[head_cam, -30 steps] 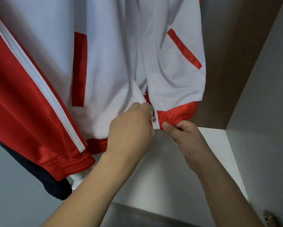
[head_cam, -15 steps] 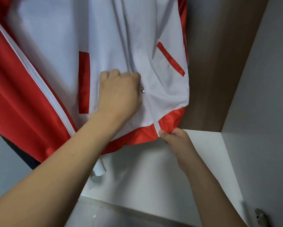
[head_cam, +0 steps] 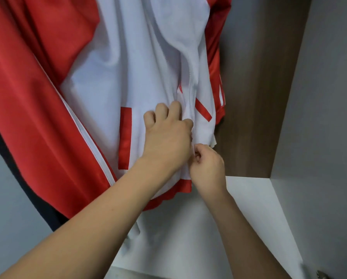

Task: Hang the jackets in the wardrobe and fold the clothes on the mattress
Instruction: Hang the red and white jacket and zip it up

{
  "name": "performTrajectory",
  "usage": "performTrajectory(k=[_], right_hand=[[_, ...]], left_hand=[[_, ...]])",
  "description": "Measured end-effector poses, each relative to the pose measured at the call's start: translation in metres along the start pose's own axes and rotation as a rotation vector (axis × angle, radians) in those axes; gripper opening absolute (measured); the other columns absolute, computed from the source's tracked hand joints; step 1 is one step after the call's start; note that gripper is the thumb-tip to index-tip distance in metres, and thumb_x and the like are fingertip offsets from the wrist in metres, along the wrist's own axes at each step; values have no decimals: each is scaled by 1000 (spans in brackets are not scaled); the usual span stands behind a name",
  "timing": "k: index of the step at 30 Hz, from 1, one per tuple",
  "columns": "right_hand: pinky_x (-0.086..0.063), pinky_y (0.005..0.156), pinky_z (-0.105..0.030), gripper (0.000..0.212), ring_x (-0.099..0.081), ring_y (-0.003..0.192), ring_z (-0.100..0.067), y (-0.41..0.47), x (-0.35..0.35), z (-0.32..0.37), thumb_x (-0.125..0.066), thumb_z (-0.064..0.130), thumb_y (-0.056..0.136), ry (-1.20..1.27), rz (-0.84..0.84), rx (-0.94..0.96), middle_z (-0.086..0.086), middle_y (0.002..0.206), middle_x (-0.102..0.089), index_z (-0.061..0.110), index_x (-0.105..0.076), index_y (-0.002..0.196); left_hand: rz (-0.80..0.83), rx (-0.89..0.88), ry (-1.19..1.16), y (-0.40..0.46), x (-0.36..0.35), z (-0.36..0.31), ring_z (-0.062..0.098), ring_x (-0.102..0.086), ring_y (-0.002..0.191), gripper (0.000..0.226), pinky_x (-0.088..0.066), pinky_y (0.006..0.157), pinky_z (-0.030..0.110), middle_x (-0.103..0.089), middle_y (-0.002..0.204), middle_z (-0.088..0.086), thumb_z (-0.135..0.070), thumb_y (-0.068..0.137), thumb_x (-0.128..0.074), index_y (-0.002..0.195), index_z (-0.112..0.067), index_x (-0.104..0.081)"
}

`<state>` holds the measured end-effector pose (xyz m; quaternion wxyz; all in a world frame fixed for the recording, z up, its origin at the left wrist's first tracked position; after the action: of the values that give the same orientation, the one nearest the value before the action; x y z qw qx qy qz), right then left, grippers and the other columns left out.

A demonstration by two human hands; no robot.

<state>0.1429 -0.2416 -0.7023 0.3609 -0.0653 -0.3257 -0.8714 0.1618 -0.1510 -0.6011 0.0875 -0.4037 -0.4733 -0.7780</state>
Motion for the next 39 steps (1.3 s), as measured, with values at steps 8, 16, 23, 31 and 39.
performTrajectory(k=[8, 16, 23, 31, 39], right_hand=[[-31, 50, -26, 38, -48, 56, -17, 50, 11, 3, -59, 34, 93, -131, 167, -89, 6, 59, -46, 27, -40, 60], [-44, 57, -29, 18, -60, 72, -25, 107, 6, 30, -56, 26, 91, -385, 593, -182, -6, 75, -60, 13, -60, 80], [-30, 52, -29, 31, -48, 64, -20, 168, 32, 113, -55, 33, 96, -314, 390, 90, -1, 69, -47, 18, -46, 70], [-35, 51, -26, 26, -55, 71, -20, 213, 48, 165, -60, 40, 91, -142, 372, 125, 2, 75, -54, 21, -53, 75], [-55, 69, -34, 26, -71, 74, -23, 252, 46, 207, -61, 39, 93, -341, 702, 33, -6, 84, -67, 14, -56, 88]], left_hand=[[-161, -97, 116, 72, 46, 9, 35, -37, 112, 18, -19, 94, 47, -43, 124, 8, -19, 88, -55, 98, -17, -70], [-247, -92, 217, 119, 78, 29, 37, -39, 117, 18, -22, 105, 54, -43, 131, 11, -11, 83, -52, 92, -12, -68], [-304, -172, 293, 158, 101, 39, 35, -37, 124, 26, -16, 111, 55, -41, 137, 10, -13, 87, -47, 101, -13, -69], [-382, -324, 417, 217, 144, 54, 35, -43, 120, 28, -20, 112, 55, -48, 125, 11, -16, 88, -45, 105, -15, -68], [-404, -275, 519, 266, 186, 71, 36, -40, 118, 30, -25, 105, 49, -43, 129, 13, -17, 91, -44, 112, -13, -65]])
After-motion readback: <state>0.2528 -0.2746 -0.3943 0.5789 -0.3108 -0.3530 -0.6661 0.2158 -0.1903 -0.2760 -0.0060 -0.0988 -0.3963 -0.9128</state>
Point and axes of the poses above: each hand's wrist, its own y-axis towards the middle knuckle, its own x-axis out of the back of the hand, z = x × y, the point moved 5 cm from there along y, towards the middle knuckle
